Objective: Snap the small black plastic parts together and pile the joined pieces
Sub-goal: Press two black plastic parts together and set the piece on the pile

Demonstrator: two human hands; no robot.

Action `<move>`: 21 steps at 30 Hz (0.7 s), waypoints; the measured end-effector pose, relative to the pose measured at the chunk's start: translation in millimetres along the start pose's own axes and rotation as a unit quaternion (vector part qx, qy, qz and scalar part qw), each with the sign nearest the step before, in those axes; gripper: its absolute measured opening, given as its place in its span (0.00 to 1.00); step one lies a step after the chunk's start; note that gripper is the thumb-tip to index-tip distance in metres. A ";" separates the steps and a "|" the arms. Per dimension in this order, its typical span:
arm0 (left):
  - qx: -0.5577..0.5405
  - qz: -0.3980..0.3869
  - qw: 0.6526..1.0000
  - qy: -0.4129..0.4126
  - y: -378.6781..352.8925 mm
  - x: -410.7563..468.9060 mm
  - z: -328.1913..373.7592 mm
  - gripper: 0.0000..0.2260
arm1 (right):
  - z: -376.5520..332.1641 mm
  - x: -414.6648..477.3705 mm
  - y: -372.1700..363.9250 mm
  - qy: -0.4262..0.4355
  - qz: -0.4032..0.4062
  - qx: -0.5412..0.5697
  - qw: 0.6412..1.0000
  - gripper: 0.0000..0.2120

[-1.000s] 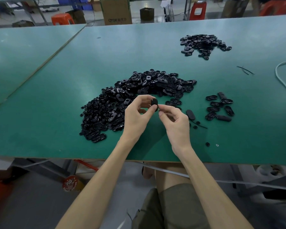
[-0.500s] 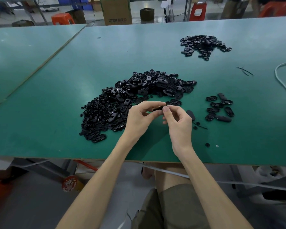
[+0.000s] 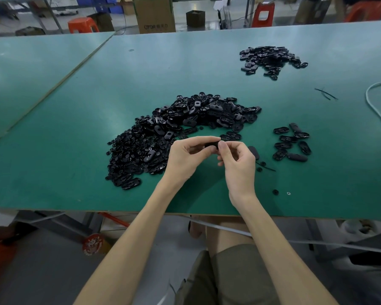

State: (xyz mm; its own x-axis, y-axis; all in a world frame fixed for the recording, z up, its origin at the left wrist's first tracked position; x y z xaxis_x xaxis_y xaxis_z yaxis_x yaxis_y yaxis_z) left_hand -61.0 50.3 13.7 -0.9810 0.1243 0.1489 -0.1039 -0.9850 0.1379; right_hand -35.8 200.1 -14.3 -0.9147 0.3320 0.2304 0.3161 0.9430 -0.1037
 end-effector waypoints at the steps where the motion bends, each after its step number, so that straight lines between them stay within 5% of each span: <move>1: -0.004 -0.004 1.000 0.000 -0.2 0.1 0.0 0.11 | 0.2 0.0 0.0 -0.001 -0.002 -0.002 1.000 0.05; 21: -0.023 -0.016 1.000 -0.003 0.2 2.3 -1.4 0.11 | -3.3 0.0 0.0 0.009 -0.005 0.002 1.000 0.05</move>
State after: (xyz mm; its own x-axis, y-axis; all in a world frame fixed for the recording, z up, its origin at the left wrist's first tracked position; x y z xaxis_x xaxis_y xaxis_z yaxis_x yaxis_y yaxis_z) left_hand -63.5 50.2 12.8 -0.9759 0.1573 0.1510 -0.1435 -0.9848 0.0978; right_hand -34.9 200.1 -11.1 -0.9132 0.3221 0.2498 0.3052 0.9465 -0.1047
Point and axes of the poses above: each hand's wrist, its own x-axis towards the middle knuckle, its own y-axis out of the back of the hand, z = x × y, the point moved 7 cm from there along x, towards the middle knuckle, and after that the axes turned 8 degrees about y, right-handed, at the moved point
